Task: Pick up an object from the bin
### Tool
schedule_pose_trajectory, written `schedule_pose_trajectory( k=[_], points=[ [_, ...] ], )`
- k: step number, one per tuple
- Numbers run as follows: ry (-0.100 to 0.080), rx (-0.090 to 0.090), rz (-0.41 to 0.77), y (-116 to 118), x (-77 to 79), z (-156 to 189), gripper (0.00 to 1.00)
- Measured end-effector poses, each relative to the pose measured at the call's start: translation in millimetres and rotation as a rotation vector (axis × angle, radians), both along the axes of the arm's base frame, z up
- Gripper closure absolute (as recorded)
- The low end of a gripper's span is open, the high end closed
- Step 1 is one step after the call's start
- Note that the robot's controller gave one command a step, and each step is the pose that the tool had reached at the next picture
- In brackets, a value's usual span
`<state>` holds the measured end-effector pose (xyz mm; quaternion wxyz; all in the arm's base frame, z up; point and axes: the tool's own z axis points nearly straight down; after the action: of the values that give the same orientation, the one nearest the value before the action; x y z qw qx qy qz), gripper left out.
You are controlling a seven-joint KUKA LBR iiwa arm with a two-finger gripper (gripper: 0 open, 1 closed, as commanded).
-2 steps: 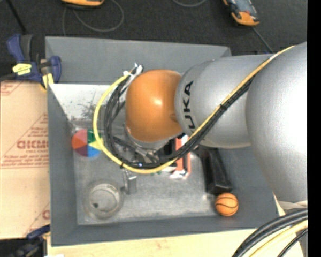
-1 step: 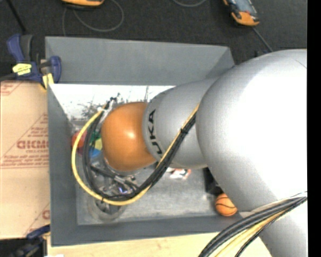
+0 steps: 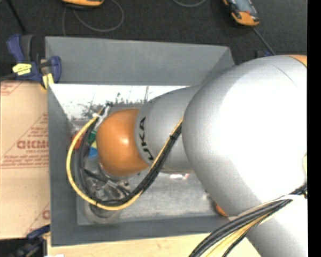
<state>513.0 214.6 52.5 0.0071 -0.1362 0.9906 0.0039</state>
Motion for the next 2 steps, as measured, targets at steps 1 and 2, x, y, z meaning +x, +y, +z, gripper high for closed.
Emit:
schedule_pose_trajectory(
  k=[1, 2],
  points=[
    [0.002, -0.002, -0.011, -2.2, -0.4, 1.0, 1.00],
    [0.011, -0.007, -0.016, -3.8, -2.1, 6.3, 1.00]
  ],
)
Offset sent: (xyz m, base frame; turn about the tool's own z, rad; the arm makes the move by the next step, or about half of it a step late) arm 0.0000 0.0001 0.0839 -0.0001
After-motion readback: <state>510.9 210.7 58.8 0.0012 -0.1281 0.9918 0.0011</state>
